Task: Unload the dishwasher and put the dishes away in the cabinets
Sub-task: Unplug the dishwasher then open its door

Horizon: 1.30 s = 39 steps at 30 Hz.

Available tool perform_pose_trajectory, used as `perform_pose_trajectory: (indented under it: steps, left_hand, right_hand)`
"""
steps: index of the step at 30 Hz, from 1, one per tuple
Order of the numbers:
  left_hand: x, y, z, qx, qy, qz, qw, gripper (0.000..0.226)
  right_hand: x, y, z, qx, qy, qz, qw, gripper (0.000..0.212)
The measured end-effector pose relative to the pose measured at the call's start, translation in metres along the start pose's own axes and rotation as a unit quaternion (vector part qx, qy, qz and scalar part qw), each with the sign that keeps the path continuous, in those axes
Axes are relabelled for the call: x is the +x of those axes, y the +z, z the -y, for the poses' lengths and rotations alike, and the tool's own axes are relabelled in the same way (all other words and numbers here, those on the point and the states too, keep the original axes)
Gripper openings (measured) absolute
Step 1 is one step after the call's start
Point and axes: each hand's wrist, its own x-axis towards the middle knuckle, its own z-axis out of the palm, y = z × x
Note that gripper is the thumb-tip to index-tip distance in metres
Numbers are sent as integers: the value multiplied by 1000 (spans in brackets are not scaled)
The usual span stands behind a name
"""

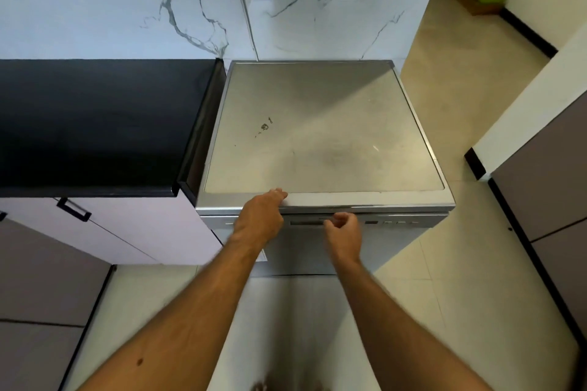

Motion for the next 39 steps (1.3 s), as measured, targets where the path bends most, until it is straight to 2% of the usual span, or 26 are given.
perform_pose_trajectory:
  steps: [2, 5, 6, 9, 12, 16, 18, 20, 22, 25, 30, 35, 37, 39]
  left_hand:
    - [1, 5, 0, 2, 16, -3, 1000, 56]
    - [4, 14, 2, -2, 30, -18, 999, 52]
    - [4, 17, 3, -3, 29, -29, 999, 51]
    - [-1, 25, 6, 3, 44, -35, 998, 60]
    - [0, 26, 4, 5, 58, -29, 998, 68]
    - [0, 23, -1, -11, 54, -34, 998, 75]
    - [-23, 44, 12, -15, 70, -13, 997, 79]
    - [-29, 52, 17, -24, 69, -17, 997, 81]
    - [-40, 59, 17, -24, 64, -32, 997, 82]
    - [-56, 71, 24, -11, 64, -14, 998, 80]
    - [-98, 90, 31, 30, 73, 9, 997, 69]
    - [-128, 98, 27, 4, 19, 13, 1000, 55]
    - [-135, 99, 26, 6, 17, 5, 1000, 54]
    - [-144, 102, 25, 6, 18, -9, 1000, 55]
  right_hand:
    - [4, 17, -6, 140, 140, -24, 980, 26]
    - [16, 41, -10, 328, 261, -57, 906, 37]
    - [16, 44, -6, 365, 268, -59, 890, 39]
    - [19, 45, 5, 481, 252, -62, 837, 25]
    - [26, 42, 15, 562, 251, -57, 786, 28]
    - [26, 37, 20, 593, 253, -33, 764, 29]
    - [16, 40, -9, 617, 249, -34, 746, 31]
    - [17, 39, -6, 592, 257, -19, 764, 31]
    - [10, 40, -10, 598, 259, -26, 758, 27]
    - [-13, 39, -29, 594, 247, -33, 765, 28]
    - [-58, 21, -72, 595, 248, -48, 763, 31]
    - [-91, 10, -100, 568, 249, -53, 783, 40]
    - [-102, 4, -106, 538, 257, -43, 801, 39]
    - [-113, -8, -111, 459, 248, -8, 853, 37]
